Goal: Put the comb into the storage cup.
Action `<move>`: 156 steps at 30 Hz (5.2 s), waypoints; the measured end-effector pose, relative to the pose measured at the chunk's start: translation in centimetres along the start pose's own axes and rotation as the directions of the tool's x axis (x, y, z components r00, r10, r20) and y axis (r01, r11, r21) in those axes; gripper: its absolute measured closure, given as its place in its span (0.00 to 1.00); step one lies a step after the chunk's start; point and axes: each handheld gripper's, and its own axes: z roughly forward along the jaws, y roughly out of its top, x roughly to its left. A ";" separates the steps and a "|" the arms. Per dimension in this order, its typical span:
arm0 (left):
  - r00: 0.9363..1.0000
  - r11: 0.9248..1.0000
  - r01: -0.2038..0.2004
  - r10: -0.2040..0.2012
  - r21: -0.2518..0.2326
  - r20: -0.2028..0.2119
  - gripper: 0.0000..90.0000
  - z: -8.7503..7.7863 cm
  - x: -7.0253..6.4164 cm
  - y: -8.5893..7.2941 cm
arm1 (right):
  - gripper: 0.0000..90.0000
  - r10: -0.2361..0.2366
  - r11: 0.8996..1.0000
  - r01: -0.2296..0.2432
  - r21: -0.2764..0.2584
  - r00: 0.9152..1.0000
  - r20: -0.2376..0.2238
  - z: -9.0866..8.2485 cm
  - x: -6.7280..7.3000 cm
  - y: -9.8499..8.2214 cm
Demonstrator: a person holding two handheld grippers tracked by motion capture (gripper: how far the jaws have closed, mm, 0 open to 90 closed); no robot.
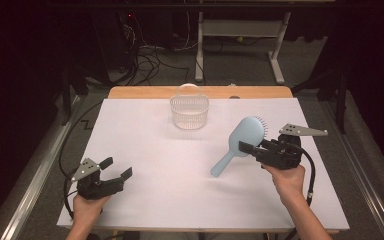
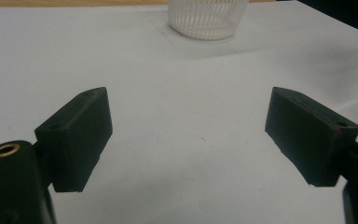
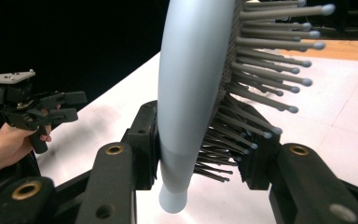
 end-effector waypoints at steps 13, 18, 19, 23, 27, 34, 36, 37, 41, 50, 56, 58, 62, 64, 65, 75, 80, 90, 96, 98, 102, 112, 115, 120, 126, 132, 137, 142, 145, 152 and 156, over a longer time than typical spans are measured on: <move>1.000 1.000 -0.020 0.020 0.007 -0.005 0.16 0.3 -0.3 -0.2 | 0.63 0.002 1.000 -0.002 -0.001 1.000 0.005 0.9 -0.3 1.6; 1.000 1.000 -0.024 0.024 0.010 -0.008 0.16 0.3 -0.4 -0.2 | 0.63 -0.005 1.000 0.005 0.000 1.000 0.009 1.3 -0.4 2.3; 1.000 1.000 -0.024 0.024 0.010 -0.008 0.16 0.3 -0.4 -0.2 | 0.63 -0.006 1.000 0.006 -0.001 1.000 0.010 1.4 -0.4 2.5; 1.000 1.000 -0.026 0.026 0.010 -0.008 0.16 0.3 -0.4 -0.2 | 0.63 -0.010 1.000 0.010 0.002 1.000 0.013 1.8 -0.5 3.1; 1.000 1.000 -0.026 0.026 0.010 -0.006 0.16 0.3 -0.5 -0.2 | 0.63 -0.013 1.000 0.013 0.002 1.000 0.015 2.1 -0.5 3.7; 1.000 1.000 -0.024 0.024 0.009 -0.004 0.16 0.4 -0.5 -0.2 | 0.63 -0.012 1.000 0.012 0.001 1.000 0.020 2.7 -0.8 4.6; 1.000 1.000 -0.027 0.027 0.009 -0.005 0.16 0.3 -0.5 -0.2 | 0.63 -0.013 1.000 0.013 0.000 1.000 0.018 2.9 -0.8 4.9; 1.000 1.000 -0.028 0.028 0.009 -0.005 0.16 0.4 -0.5 -0.2 | 0.63 -0.012 1.000 0.012 0.001 1.000 0.019 2.9 -0.8 5.0; 1.000 1.000 -0.029 0.029 0.009 -0.005 0.16 0.3 -0.5 -0.2 | 0.63 -0.013 1.000 0.013 0.003 1.000 0.023 3.4 -0.8 5.6; 1.000 0.999 -0.030 0.031 0.011 -0.006 0.16 0.3 -0.4 -0.2 | 0.63 -0.018 1.000 0.018 0.004 0.999 0.032 4.7 -1.0 6.6; 1.000 0.999 -0.030 0.030 0.013 -0.006 0.16 0.3 -0.4 -0.2 | 0.63 -0.023 1.000 0.023 0.009 0.999 0.043 5.3 -1.1 7.2; 1.000 0.999 -0.030 0.030 0.014 -0.006 0.16 0.4 -0.4 -0.2 | 0.63 -0.023 1.000 0.023 0.005 0.999 0.041 5.4 -1.1 7.4; 0.999 0.999 -0.039 0.039 0.021 -0.006 0.16 0.5 -0.5 -0.2 | 0.63 -0.023 1.000 0.023 0.005 0.999 0.038 5.7 -1.2 8.0; 0.999 0.999 -0.041 0.041 0.020 -0.005 0.16 0.4 -0.5 -0.2 | 0.63 -0.022 1.000 0.022 0.004 0.999 0.039 5.8 -1.2 8.3; 0.999 0.999 -0.040 0.040 0.019 -0.006 0.16 0.4 -0.5 -0.2 | 0.63 -0.023 1.000 0.023 0.004 0.999 0.039 5.8 -1.2 8.4; 0.999 0.999 -0.035 0.035 0.015 -0.008 0.16 0.4 -0.4 -0.2 | 0.63 -0.040 0.999 0.039 0.010 0.998 0.045 6.6 -0.9 9.6; 0.999 0.999 -0.036 0.036 0.014 -0.007 0.16 0.3 -0.4 -0.2 | 0.63 -0.038 0.999 0.037 0.010 0.998 0.050 6.9 -1.0 10.1; 0.999 0.999 -0.033 0.033 0.012 -0.007 0.16 0.2 -0.3 -0.2 | 0.63 -0.033 0.999 0.033 0.003 0.998 0.057 7.8 -1.1 11.1; 0.999 0.999 -0.031 0.031 0.010 -0.007 0.16 0.2 -0.3 -0.2 | 0.63 -0.027 1.000 0.027 0.004 0.997 0.073 8.3 -1.4 11.5; 0.999 0.999 -0.033 0.033 0.010 -0.008 0.16 0.2 -0.3 -0.2 | 0.63 -0.031 1.000 0.031 0.003 0.996 0.080 8.5 -1.4 11.7; 0.999 0.999 -0.031 0.031 0.011 -0.008 0.16 0.2 -0.2 -0.1 | 0.63 -0.028 1.000 0.028 0.001 0.995 0.093 8.8 -1.7 12.0; 1.000 0.999 -0.030 0.030 0.015 -0.008 0.16 0.3 -0.2 -0.1 | 0.63 -0.013 1.000 0.014 -0.007 0.994 0.111 9.3 -2.3 12.5; 0.999 0.999 -0.033 0.034 0.015 -0.009 0.16 0.3 -0.2 -0.1 | 0.64 -0.007 1.000 0.008 -0.011 0.993 0.117 9.4 -2.4 12.7; 0.999 0.999 -0.032 0.032 0.017 -0.009 0.16 0.3 -0.2 -0.2 | 0.64 0.001 1.000 0.001 -0.020 0.993 0.120 9.6 -2.6 13.1; 0.999 0.999 -0.037 0.037 0.023 -0.005 0.16 0.6 -0.3 -0.1 | 0.64 -0.011 1.000 0.013 -0.015 0.992 0.129 10.0 -2.6 13.7; 0.999 0.999 -0.041 0.041 0.025 -0.006 0.16 0.5 -0.3 -0.1 | 0.64 -0.015 1.000 0.017 -0.015 0.990 0.143 10.8 -2.5 14.2; 0.999 0.999 -0.039 0.039 0.021 -0.005 0.16 0.5 -0.3 -0.1 | 0.64 -0.022 1.000 0.024 -0.011 0.987 0.158 11.6 -2.4 14.6; 0.999 0.999 -0.041 0.041 0.021 -0.004 0.16 0.5 -0.3 -0.1 | 0.64 -0.026 0.999 0.029 -0.018 0.985 0.169 12.4 -2.4 15.0; 0.999 0.999 -0.045 0.045 0.021 -0.004 0.16 0.5 -0.3 -0.1 | 0.64 -0.035 0.999 0.038 -0.010 0.983 0.178 12.9 -2.4 15.2; 0.999 0.999 -0.045 0.046 0.020 -0.004 0.16 0.5 -0.3 -0.1 | 0.64 -0.058 0.998 0.062 -0.015 0.978 0.200 13.9 -2.5 15.2; 0.999 0.999 -0.043 0.043 0.019 -0.005 0.16 0.5 -0.2 -0.1 | 0.64 -0.048 0.999 0.051 -0.008 0.975 0.217 14.3 -2.8 15.1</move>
